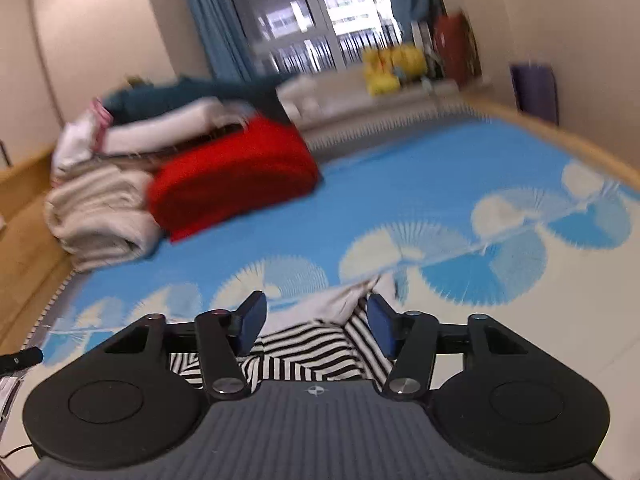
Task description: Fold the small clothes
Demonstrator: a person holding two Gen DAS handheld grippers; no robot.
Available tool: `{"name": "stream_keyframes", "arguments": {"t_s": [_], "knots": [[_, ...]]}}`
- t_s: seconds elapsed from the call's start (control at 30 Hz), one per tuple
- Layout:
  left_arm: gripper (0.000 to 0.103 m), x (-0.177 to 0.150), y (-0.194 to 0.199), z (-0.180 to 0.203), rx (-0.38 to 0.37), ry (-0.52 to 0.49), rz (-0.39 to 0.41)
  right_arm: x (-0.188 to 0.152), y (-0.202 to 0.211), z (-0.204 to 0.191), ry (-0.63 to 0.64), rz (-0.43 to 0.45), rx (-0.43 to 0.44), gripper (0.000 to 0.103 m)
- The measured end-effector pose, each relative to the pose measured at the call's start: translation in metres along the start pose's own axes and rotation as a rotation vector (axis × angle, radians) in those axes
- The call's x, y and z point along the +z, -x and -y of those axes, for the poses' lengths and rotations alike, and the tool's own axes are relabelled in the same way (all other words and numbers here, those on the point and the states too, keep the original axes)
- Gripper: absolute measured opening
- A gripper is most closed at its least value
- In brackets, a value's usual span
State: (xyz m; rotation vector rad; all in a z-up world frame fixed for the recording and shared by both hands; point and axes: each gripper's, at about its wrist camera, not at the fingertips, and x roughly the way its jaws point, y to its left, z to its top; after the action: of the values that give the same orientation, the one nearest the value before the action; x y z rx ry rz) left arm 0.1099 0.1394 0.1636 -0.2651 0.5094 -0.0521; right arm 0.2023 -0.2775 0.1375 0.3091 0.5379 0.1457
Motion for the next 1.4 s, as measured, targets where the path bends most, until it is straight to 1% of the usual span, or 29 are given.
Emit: {"name": "stream_keyframes", "arguments": {"t_s": [0.07,0.1,0.17,0.23,0.27,0.3,0.33,0.37,0.4,0.43,0.47,0.5,0.53,0.57,0.6,0.67,0.7,0.83,0.97,1.1,1.3,1.37,1.4], "knots": [[0.029,-0.020,0.011,0.001,-0.028,-0.010,-0.009,-0.012,0.031,0.017,0.014,0.041,-0.005,0.063],[0.029,-0.034,0.013,0.001,-0.038,-0.014,-0.027,-0.021,0.038,0.025,0.016,0.044,-0.022,0.063],[0.029,-0.057,0.009,-0.006,-0.043,-0.007,-0.067,-0.040,0.045,0.048,-0.003,0.010,-0.059,0.063],[0.029,-0.083,-0.005,-0.021,-0.019,0.030,-0.127,-0.061,0.042,0.068,-0.014,-0.035,-0.089,0.063],[0.029,-0.096,-0.011,-0.030,-0.003,0.057,-0.157,-0.073,0.037,0.079,-0.013,-0.075,-0.112,0.063],[0.029,-0.105,-0.025,-0.041,0.037,0.106,-0.238,-0.084,0.031,0.085,-0.008,-0.107,-0.129,0.062],[0.029,-0.110,-0.038,-0.053,0.076,0.177,-0.327,-0.095,0.025,0.091,-0.003,-0.145,-0.146,0.062],[0.031,-0.115,-0.046,-0.065,0.082,0.245,-0.358,-0.104,0.016,0.097,-0.012,-0.216,-0.160,0.062],[0.032,-0.119,-0.055,-0.073,0.098,0.288,-0.409,-0.109,0.005,0.102,-0.049,-0.289,-0.156,0.062],[0.032,-0.124,-0.063,-0.079,0.116,0.307,-0.460,-0.114,0.000,0.108,-0.099,-0.330,-0.134,0.062],[0.036,-0.130,-0.071,-0.082,0.137,0.313,-0.510,-0.118,-0.008,0.115,-0.143,-0.375,-0.121,0.062],[0.043,-0.137,-0.078,-0.085,0.148,0.316,-0.562,-0.122,-0.017,0.120,-0.173,-0.422,-0.125,0.062],[0.047,-0.143,-0.084,-0.087,0.149,0.323,-0.606,-0.126,-0.024,0.124,-0.196,-0.465,-0.137,0.062],[0.052,-0.149,-0.089,-0.091,0.149,0.327,-0.638,-0.131,-0.032,0.130,-0.220,-0.509,-0.154,0.062],[0.053,-0.153,-0.094,-0.093,0.160,0.323,-0.665,-0.135,-0.036,0.132,-0.234,-0.537,-0.167,0.062],[0.055,-0.158,-0.098,-0.093,0.197,0.300,-0.690,-0.144,-0.040,0.136,-0.258,-0.584,-0.200,0.062],[0.058,-0.159,-0.099,-0.093,0.209,0.298,-0.697,-0.147,-0.042,0.138,-0.270,-0.602,-0.215,0.062],[0.059,-0.170,-0.100,-0.096,0.223,0.337,-0.747,-0.157,-0.043,0.135,-0.269,-0.644,-0.246,0.063],[0.059,-0.178,-0.112,-0.094,0.235,0.345,-0.793,-0.165,-0.048,0.136,-0.250,-0.690,-0.249,0.063],[0.058,-0.179,-0.113,-0.093,0.248,0.350,-0.801,-0.170,-0.051,0.139,-0.261,-0.724,-0.258,0.063],[0.057,-0.180,-0.113,-0.088,0.255,0.338,-0.802,-0.174,-0.053,0.132,-0.231,-0.738,-0.247,0.063],[0.057,-0.181,-0.113,-0.087,0.255,0.332,-0.803,-0.175,-0.053,0.127,-0.209,-0.736,-0.241,0.056],[0.057,-0.181,-0.113,-0.086,0.254,0.331,-0.804,-0.175,-0.055,0.126,-0.200,-0.735,-0.236,0.050]]}}
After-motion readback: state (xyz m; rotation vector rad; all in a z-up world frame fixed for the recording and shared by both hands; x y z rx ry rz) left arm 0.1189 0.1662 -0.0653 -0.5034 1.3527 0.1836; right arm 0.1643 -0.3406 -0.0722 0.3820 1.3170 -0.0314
